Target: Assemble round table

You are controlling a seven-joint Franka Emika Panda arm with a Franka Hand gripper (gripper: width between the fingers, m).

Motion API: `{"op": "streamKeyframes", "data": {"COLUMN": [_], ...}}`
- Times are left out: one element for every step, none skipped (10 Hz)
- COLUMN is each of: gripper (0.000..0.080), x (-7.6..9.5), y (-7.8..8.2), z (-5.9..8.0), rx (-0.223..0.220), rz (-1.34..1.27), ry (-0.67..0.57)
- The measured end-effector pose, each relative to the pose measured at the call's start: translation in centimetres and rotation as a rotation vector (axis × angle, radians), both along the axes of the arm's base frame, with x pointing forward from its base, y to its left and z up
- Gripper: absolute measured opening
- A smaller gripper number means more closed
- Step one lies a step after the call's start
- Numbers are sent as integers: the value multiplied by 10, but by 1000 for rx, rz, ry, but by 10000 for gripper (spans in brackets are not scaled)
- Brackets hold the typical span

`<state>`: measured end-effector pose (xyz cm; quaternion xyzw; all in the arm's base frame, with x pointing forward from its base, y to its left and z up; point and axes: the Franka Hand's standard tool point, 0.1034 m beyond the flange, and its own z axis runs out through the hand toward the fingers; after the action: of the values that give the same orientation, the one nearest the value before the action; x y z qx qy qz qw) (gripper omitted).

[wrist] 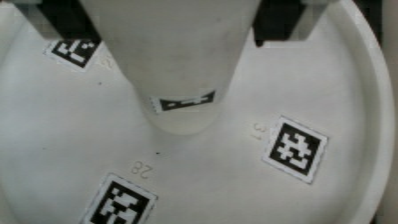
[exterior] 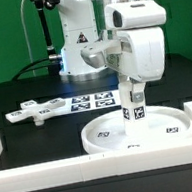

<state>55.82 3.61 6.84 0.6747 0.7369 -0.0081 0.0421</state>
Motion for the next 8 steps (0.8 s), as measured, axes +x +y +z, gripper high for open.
{"op": "streamKeyframes", "data": {"gripper": [409,409,409,409,409,409,409,409], "x": [1,1,-1,0,2,1,1,1], "y": [-1,-2,-2,0,1,1,1,0], "z": [0,0,0,0,0,0,0,0], "rx": [2,9,17,22,30,32,35,38], "rz": [-87,-200,-293,-392,-410,-471,-553,-615], "ry": [7,12,19,10,-9,-10,-14,-17]}}
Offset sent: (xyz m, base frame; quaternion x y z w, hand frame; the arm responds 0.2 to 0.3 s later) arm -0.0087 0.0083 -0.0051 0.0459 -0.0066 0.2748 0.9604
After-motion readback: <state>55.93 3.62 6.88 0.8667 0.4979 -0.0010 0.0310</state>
